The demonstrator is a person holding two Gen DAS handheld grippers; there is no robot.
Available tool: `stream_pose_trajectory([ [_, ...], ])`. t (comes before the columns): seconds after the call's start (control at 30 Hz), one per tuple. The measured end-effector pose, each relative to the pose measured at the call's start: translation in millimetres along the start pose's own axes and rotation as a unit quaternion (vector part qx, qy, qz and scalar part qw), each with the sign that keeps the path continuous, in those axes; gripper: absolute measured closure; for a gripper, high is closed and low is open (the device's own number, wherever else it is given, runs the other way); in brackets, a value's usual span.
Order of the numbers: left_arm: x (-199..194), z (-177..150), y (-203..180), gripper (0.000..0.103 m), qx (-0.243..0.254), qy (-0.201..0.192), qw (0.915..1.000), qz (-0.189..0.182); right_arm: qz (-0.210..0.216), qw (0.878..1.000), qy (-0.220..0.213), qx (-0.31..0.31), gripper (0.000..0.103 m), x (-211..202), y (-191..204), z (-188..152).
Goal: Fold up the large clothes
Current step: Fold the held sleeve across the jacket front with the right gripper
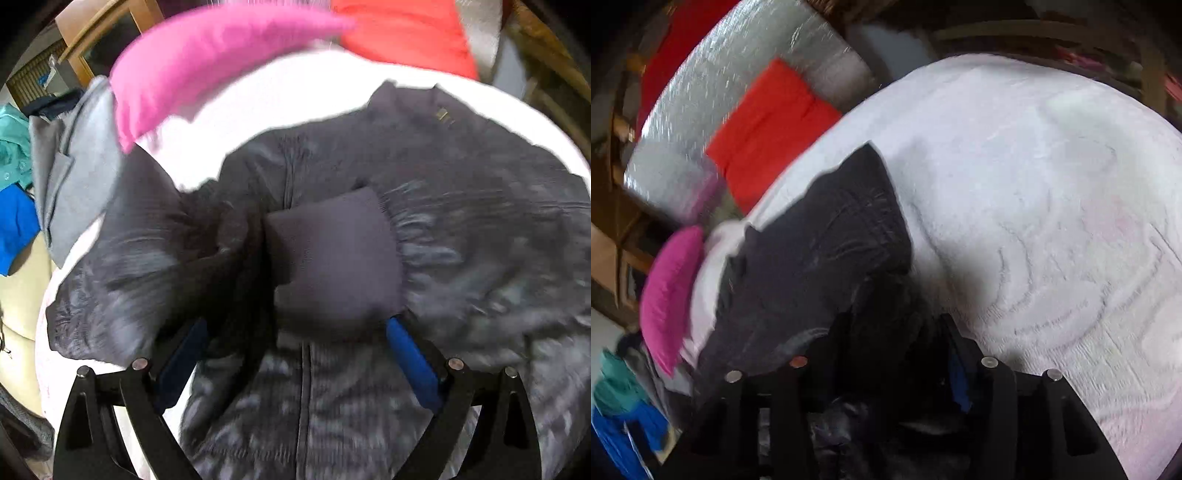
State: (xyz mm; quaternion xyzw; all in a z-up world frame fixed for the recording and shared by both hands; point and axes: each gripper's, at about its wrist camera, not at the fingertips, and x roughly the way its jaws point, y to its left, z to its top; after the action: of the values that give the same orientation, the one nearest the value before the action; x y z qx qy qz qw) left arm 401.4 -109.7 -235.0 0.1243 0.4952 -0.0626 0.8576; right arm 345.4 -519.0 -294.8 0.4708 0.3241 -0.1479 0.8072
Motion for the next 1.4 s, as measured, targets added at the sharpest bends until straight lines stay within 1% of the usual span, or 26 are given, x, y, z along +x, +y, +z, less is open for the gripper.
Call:
stream_pose_trajectory([
  [0.03, -18, -8, 5, 0.006, 0.002, -0.024, 0.9997, -0.005, 0.012, 1.0, -0.016, 0.006, 0.026, -12, 6, 1],
  [0.1, -50, -24, 24, 0.006, -0.009, -0.052, 0.9985, -0.017, 0.027, 0.998, -0.061, -0.003, 0.022, -37, 19, -4],
  [0.13, -59, -30, 34, 0.006, -0.017, -0.058, 0.9979, -0.022, 0.038, 0.996, -0.073, -0.018, 0.02, -47, 30, -8],
  [0.17, -74, -42, 54, 0.006, -0.036, -0.068, 0.9966, -0.03, 0.054, 0.995, -0.072, -0.034, 0.02, -52, 42, -13],
  [0.2, -83, -51, 69, 0.006, -0.051, -0.074, 0.9955, -0.029, 0.065, 0.995, -0.068, -0.043, 0.02, -55, 49, -18],
  [0.27, -97, -68, 103, 0.006, -0.082, -0.08, 0.9932, -0.021, 0.094, 0.991, -0.054, -0.074, 0.02, -59, 75, -38],
  [0.37, -108, -90, 147, 0.006, -0.119, -0.087, 0.9891, -0.002, 0.117, 0.985, -0.044, -0.12, 0.02, -58, 101, -71],
  [0.43, -114, -102, 161, 0.006, -0.131, -0.089, 0.9873, 0.008, 0.129, 0.981, -0.025, -0.144, 0.02, -54, 112, -91],
  [0.5, -114, -112, 168, 0.006, -0.139, -0.088, 0.9863, 0.002, 0.137, 0.978, -0.001, -0.157, 0.02, -48, 119, -106],
  [0.57, -111, -114, 164, 0.006, -0.133, -0.081, 0.9877, -0.009, 0.163, 0.974, 0.018, -0.158, 0.02, -48, 117, -114],
  [0.63, -103, -111, 156, 0.006, -0.127, -0.076, 0.9889, -0.01, 0.18, 0.972, 0.033, -0.149, 0.02, -43, 118, -114],
  [0.7, -91, -109, 151, 0.006, -0.139, -0.064, 0.988, -0.021, 0.187, 0.972, 0.041, -0.134, 0.02, -34, 110, -111],
  [0.77, -78, -110, 148, 0.006, -0.161, -0.049, 0.9853, -0.03, 0.19, 0.972, 0.067, -0.121, 0.02, -22, 102, -111],
  [0.83, -64, -109, 143, 0.006, -0.178, -0.031, 0.9826, -0.041, 0.182, 0.973, 0.088, -0.109, 0.02, -12, 94, -110],
  [0.9, -59, -103, 129, 0.006, -0.183, -0.025, 0.9813, -0.056, 0.183, 0.975, 0.102, -0.079, 0.02, -1, 83, -104],
  [0.93, -58, -97, 119, 0.006, -0.177, -0.028, 0.982, -0.059, 0.19, 0.974, 0.111, -0.051, 0.02, 6, 75, -99],
  [1.0, -58, -84, 97, 0.006, -0.157, -0.035, 0.9849, -0.064, 0.206, 0.972, 0.116, -0.004, 0.022, 13, 60, -88],
  [1.07, -51, -61, 65, 0.007, -0.13, -0.036, 0.9884, -0.069, 0.214, 0.97, 0.113, 0.036, 0.022, 18, 42, -77],
  [1.1, -45, -51, 54, 0.01, -0.124, -0.035, 0.989, -0.073, 0.22, 0.967, 0.117, 0.051, 0.022, 20, 36, -75],
  [1.13, -37, -40, 44, 0.025, -0.119, -0.029, 0.9893, -0.078, 0.227, 0.964, 0.121, 0.068, 0.022, 23, 29, -73],
  [1.17, -27, -31, 36, 0.042, -0.119, -0.016, 0.9892, -0.085, 0.24, 0.958, 0.128, 0.096, 0.023, 27, 20, -73],
  [1.23, -6, -17, 30, 0.054, -0.132, 0.01, 0.986, -0.101, 0.254, 0.95, 0.133, 0.125, 0.024, 28, 8, -71],
  [1.27, 8, -9, 25, 0.054, -0.14, 0.022, 0.9844, -0.104, 0.256, 0.949, 0.134, 0.13, 0.024, 29, 7, -71],
  [1.37, 30, 7, 16, 0.054, -0.133, 0.029, 0.9885, -0.066, 0.252, 0.95, 0.133, 0.129, 0.024, 33, 7, -70],
  [1.4, 37, 10, 15, 0.054, -0.13, 0.032, 0.989, -0.064, 0.251, 0.95, 0.132, 0.131, 0.025, 35, 6, -69],
])
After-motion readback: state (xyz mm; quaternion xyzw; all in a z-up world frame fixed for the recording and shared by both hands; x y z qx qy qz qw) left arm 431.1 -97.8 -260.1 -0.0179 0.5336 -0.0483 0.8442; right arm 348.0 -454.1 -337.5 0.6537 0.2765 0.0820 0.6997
